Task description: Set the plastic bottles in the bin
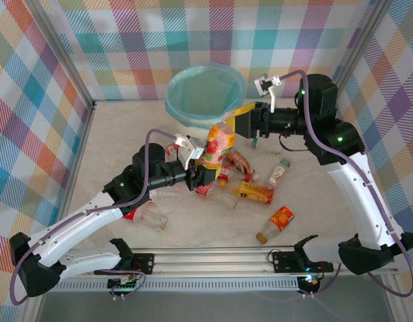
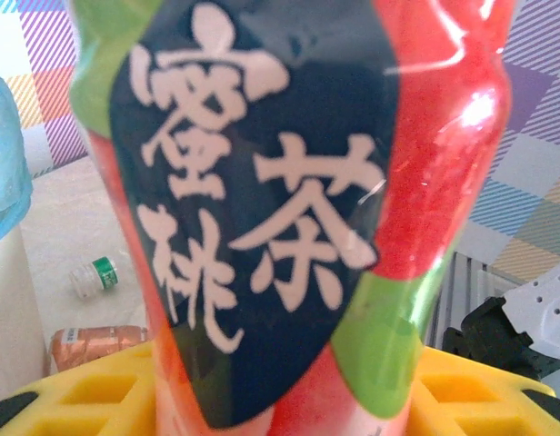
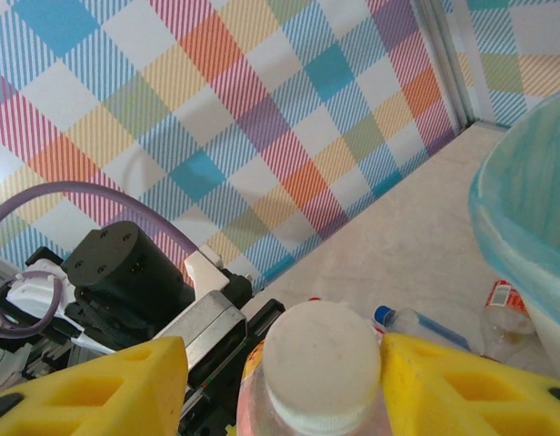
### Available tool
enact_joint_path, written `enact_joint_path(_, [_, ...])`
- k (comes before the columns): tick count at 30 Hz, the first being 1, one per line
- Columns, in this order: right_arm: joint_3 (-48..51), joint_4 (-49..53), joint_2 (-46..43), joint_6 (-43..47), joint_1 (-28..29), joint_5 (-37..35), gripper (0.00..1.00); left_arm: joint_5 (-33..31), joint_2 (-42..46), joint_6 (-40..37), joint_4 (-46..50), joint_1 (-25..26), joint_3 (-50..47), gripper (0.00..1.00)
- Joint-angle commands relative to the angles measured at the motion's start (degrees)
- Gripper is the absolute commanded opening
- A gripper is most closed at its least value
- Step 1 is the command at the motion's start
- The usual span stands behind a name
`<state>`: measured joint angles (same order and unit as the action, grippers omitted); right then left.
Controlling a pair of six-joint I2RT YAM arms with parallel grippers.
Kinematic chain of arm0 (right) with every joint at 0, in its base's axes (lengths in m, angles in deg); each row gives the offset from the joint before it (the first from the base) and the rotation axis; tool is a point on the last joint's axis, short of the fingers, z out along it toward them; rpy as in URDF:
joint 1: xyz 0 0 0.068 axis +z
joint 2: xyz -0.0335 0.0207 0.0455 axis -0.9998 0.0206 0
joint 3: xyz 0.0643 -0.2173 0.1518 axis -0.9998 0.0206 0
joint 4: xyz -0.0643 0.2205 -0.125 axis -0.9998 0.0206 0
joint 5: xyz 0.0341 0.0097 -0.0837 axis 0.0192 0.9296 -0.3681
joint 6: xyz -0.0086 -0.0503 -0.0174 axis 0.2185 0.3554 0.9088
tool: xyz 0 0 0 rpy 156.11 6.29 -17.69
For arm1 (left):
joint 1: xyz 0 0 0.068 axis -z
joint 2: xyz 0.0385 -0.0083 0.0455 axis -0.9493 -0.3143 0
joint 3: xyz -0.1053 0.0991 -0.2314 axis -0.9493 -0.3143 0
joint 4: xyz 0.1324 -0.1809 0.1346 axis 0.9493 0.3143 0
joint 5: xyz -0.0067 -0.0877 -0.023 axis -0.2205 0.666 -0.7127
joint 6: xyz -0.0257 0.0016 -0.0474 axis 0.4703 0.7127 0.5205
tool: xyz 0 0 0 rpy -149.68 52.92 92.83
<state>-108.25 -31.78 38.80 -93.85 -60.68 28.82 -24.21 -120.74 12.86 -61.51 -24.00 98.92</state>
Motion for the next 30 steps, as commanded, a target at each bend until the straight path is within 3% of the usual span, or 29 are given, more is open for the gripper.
enact_joint_path(1, [-1.9, 2.0, 0.9, 2.4, 1.8, 0.3, 0.59, 1.8, 0.8, 0.6, -1.6, -0.5, 1.2, 0.46])
enact_joint_path(15, [-2.7, 3.4, 2.4, 3.4, 2.6, -2.0, 0.58, 1.1, 2.7, 0.0, -1.9, -0.4, -0.5, 0.46])
enact_joint_path(22, [-2.8, 2.9, 2.7, 3.3, 2.7, -1.9, 0.46, 0.2, 2.2, 0.0, -1.9, -0.5, -0.3, 0.47])
enact_joint_path(30, [-4.8, 1.6, 3.8, 3.2, 2.7, -4.5, 0.25, -5.3, 4.0, -0.6, -0.1, -0.5, -0.2, 0.59])
